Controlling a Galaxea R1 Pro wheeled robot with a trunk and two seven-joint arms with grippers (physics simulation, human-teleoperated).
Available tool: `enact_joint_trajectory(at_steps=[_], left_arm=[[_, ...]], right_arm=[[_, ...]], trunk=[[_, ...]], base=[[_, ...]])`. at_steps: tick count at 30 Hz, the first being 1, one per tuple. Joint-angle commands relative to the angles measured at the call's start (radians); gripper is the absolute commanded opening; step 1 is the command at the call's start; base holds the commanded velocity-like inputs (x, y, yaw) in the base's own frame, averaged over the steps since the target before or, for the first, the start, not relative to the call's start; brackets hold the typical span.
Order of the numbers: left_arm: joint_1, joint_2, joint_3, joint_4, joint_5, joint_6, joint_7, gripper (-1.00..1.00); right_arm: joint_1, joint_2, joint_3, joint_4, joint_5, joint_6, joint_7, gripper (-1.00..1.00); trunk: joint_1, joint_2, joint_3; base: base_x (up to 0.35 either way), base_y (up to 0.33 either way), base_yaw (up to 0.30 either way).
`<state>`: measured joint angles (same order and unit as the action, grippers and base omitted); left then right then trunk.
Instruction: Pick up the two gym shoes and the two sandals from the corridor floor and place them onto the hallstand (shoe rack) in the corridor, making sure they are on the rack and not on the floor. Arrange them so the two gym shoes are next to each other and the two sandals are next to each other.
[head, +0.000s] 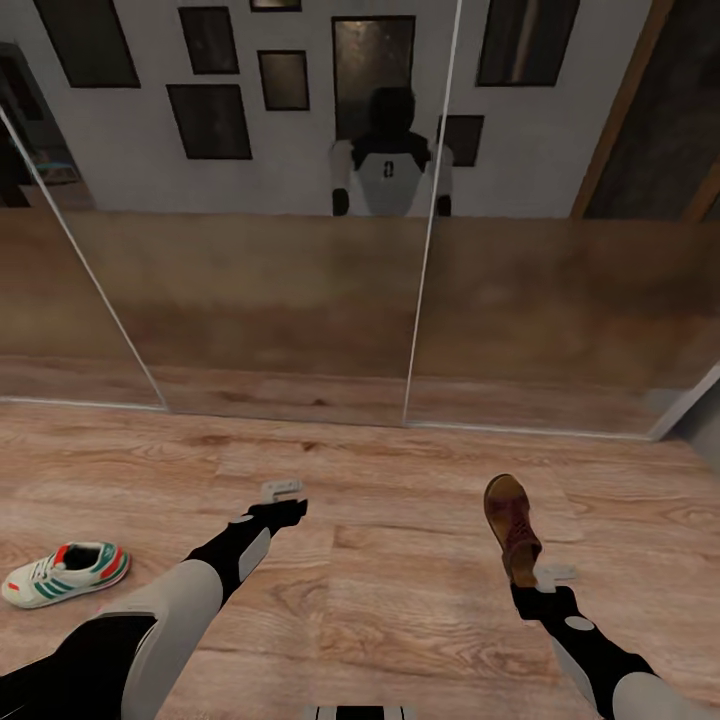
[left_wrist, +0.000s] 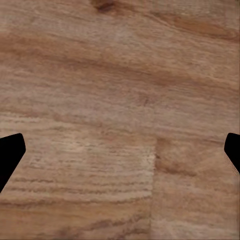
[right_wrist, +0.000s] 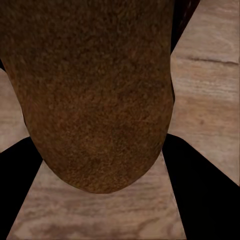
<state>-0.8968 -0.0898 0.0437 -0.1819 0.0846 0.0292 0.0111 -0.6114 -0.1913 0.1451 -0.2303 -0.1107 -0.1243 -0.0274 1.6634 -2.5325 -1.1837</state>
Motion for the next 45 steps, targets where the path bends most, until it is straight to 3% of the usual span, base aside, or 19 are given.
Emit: enact_joint_trajectory(at_steps=[1,11,16,21,45], left_arm=[[-0.001,-0.001,0.004,0.0,0.009,0.003,0.001,1.0],[-0.001,-0.001,0.004,0.0,0.009,0.003,0.001,1.0],[-0.001,-0.001,0.004,0.0,0.009,0.003,0.001,1.0],[-0.001,-0.001,0.004,0.0,0.009,0.003,0.001,1.0],[-0.001,-0.001,0.004,0.001,0.009,0.003,0.001,1.0]], right_arm=[[0.0,-0.001,0.008,0.0,-0.01,-0.003,-0.003,-1.0],[0.001,0.0,0.012,0.0,-0.01,-0.003,-0.002,-1.0],[0.001,0.0,0.084,0.001,-0.01,-0.003,-0.003,-1.0],[0.001,0.0,0.107,0.002,-0.011,-0.003,-0.003,-1.0],[0.002,0.001,0.113,0.003,-0.012,-0.005,-0.003,-1.0]], trunk=[[0.0,0.0,-0.001],[0.0,0.0,0.0],[0.0,0.0,0.0],[0.0,0.0,0.0],[0.0,0.0,0.0]], base=[[0.102,-0.349,0.3],[0.107,-0.35,0.3],[0.082,-0.263,0.3],[0.02,-0.064,0.3],[0.001,-0.003,0.3]])
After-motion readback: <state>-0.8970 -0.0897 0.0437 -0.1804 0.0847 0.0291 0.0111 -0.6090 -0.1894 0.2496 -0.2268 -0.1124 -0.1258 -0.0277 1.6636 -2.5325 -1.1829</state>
